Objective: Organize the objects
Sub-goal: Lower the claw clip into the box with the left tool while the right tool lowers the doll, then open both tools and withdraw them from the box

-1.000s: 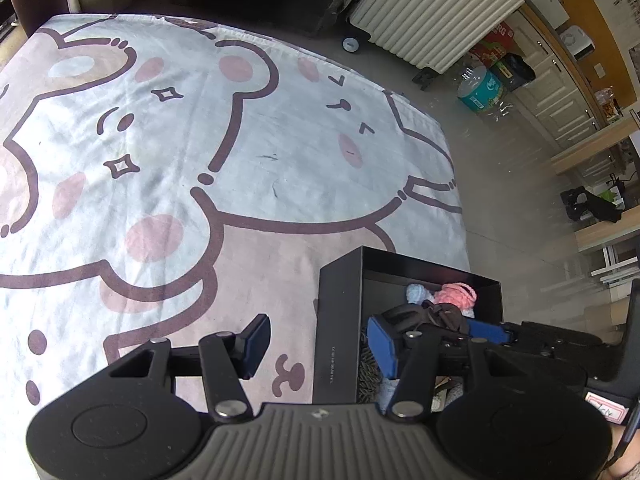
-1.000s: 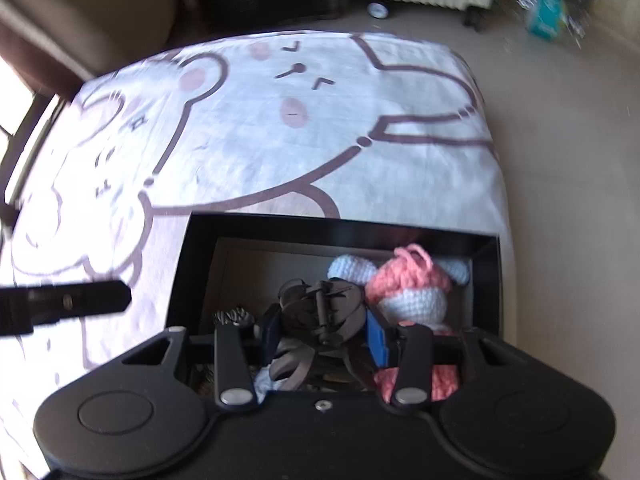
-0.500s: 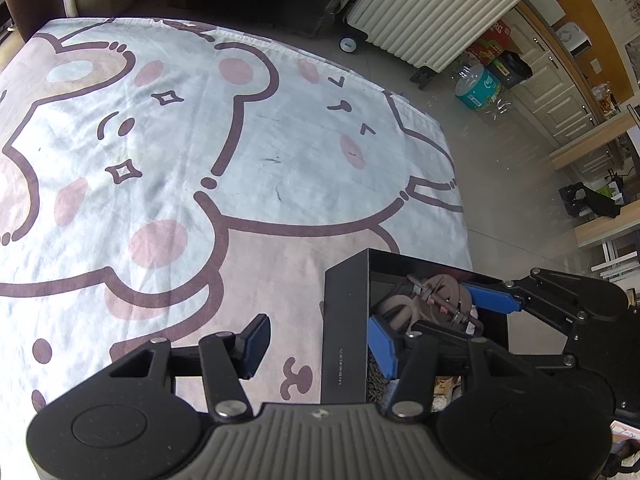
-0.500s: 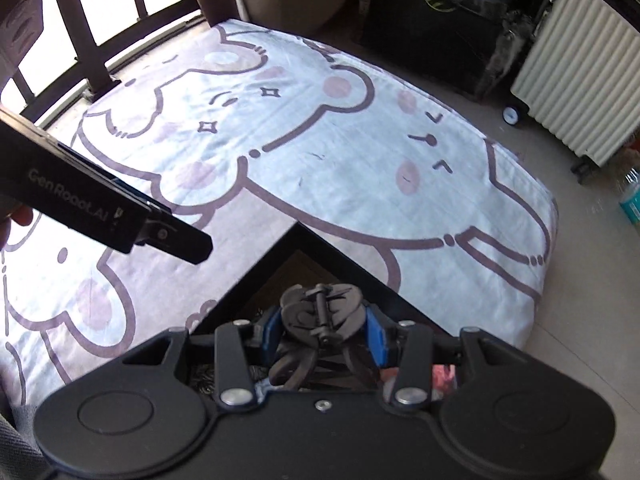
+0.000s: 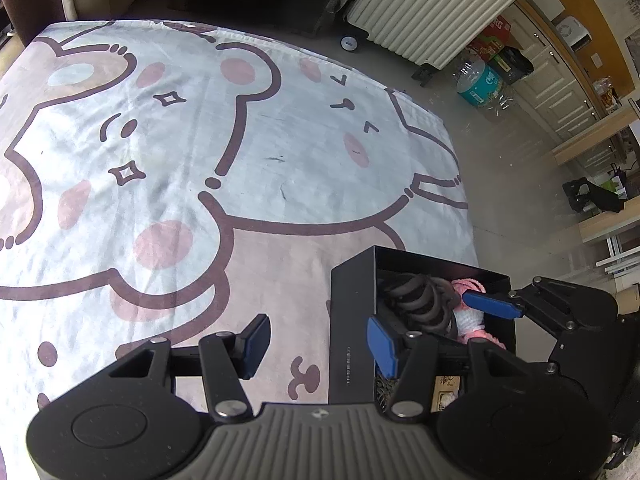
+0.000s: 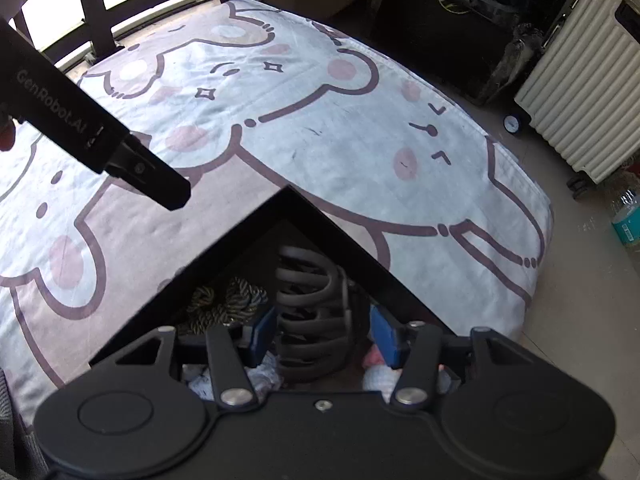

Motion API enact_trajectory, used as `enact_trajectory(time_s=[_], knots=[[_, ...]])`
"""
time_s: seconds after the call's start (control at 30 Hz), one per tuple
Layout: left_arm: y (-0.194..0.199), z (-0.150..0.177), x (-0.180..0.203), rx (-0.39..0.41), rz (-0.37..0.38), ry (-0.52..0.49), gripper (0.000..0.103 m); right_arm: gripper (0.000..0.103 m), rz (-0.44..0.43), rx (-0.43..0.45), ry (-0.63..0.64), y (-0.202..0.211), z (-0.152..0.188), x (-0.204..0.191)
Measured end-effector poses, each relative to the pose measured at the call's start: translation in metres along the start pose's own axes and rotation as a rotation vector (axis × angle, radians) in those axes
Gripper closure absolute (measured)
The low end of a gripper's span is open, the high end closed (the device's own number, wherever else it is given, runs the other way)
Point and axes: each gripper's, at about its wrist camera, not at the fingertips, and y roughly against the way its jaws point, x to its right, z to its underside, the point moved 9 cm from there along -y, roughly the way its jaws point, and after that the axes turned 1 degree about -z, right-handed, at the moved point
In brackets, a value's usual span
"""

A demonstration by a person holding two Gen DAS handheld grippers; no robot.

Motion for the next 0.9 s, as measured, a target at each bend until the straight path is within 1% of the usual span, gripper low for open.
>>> enact_trajectory(time_s=[0.03,0.07,0.13,0.2,0.3,0.37,0.43,0.5,0.57,0.67,0.8,0.9], knots=[[0.000,0.001,0.001,0.000,0.001,-0.004,0.049,0.057,0.015,-0.019,0.004,-0.002,0.004,0.002],[0.001,0.001,0.002,0.000,0.001,-0.008,0.049,0.058,0.034,-0.040,0.012,-0.004,0.008,0.003],[0.002,0.002,0.004,0.001,-0.001,-0.017,0.049,0.060,0.045,-0.057,0.014,-0.006,0.014,0.002],[0.004,0.003,0.004,0.002,-0.004,-0.024,0.049,0.060,0.040,-0.054,-0.006,-0.004,0.017,0.001],[0.008,0.005,0.005,0.006,-0.012,-0.035,0.048,0.059,0.034,-0.027,-0.054,0.004,0.018,0.002],[0.012,0.005,0.007,0.011,-0.020,-0.044,0.048,0.055,0.028,-0.010,-0.113,0.013,0.017,0.005],[0.015,0.006,0.008,0.017,-0.028,-0.058,0.049,0.049,0.035,0.019,-0.190,0.023,0.017,0.010],[0.020,0.008,0.010,0.026,-0.041,-0.079,0.048,0.046,0.048,0.052,-0.278,0.034,0.017,0.017],[0.026,0.010,0.013,0.034,-0.052,-0.100,0.048,0.045,0.063,0.078,-0.362,0.044,0.019,0.023],[0.034,0.013,0.017,0.044,-0.063,-0.125,0.048,0.045,0.105,0.093,-0.479,0.056,0.026,0.032],[0.044,0.017,0.023,0.064,-0.084,-0.162,0.048,0.045,0.153,0.105,-0.591,0.070,0.037,0.033],[0.053,0.019,0.026,0.079,-0.091,-0.175,0.048,0.044,0.167,0.120,-0.653,0.080,0.043,0.030]])
